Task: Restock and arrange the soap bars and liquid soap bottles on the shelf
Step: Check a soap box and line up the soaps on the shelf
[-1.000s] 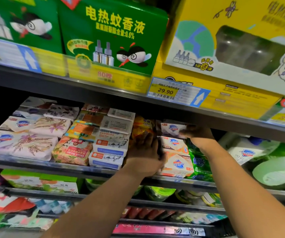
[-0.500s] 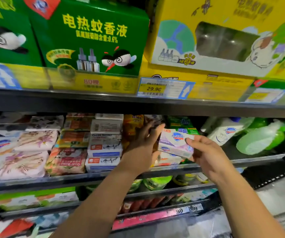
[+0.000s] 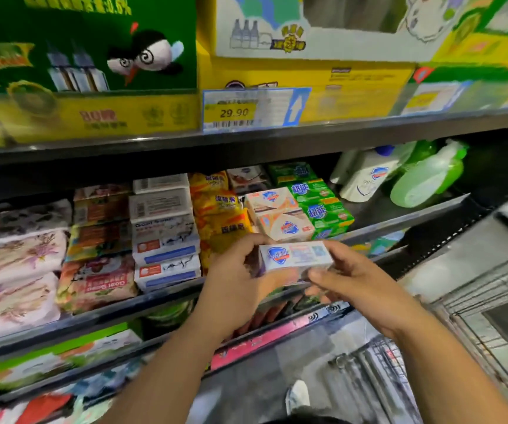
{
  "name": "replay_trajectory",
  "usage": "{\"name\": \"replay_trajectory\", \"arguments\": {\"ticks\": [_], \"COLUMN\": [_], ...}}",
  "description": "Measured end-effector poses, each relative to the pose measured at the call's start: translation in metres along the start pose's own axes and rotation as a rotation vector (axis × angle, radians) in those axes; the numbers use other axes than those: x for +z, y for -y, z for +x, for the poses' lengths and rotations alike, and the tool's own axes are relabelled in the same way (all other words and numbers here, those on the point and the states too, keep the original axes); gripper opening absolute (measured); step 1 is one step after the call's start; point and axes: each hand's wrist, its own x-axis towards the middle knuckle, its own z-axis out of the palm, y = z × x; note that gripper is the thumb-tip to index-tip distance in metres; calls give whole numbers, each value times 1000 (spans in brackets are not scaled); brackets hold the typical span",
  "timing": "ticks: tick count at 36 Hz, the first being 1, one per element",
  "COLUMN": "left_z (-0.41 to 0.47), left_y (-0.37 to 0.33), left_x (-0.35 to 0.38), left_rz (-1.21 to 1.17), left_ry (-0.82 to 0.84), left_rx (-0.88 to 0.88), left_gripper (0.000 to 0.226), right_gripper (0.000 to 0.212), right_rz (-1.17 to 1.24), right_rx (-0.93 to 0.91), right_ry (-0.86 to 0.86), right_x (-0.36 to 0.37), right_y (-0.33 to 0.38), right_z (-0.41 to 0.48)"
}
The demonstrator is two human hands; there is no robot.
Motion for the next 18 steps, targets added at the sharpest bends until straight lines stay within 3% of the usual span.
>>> {"name": "replay_trajectory", "arguments": {"ticks": [4,10,15,16,18], "left_z": [-6,-13,-17,-16,-15], "left_y": [4,5,3,2,-3], "left_x": [9,22,23,23,24], "left_rz": [-146,-262,-41,60,200], "left_ry": [-3,89,243,249,231], "left_rx": [-118,-172,-83,-61,-38], "left_gripper": [31,42,64,66,64], "right_gripper": [29,39,5,6,39], "right_rz": [-41,253,253,287,395], "right_rx": [-23,-13,-45,-38,-22], "right_ry": [-27,-152,-127,-86,56], "right_x": [0,-10,-30,-35,-46], "right_y": [-11,-20,-14,-13,-14], "right_z": [-8,-10,-3,-3,-3]}}
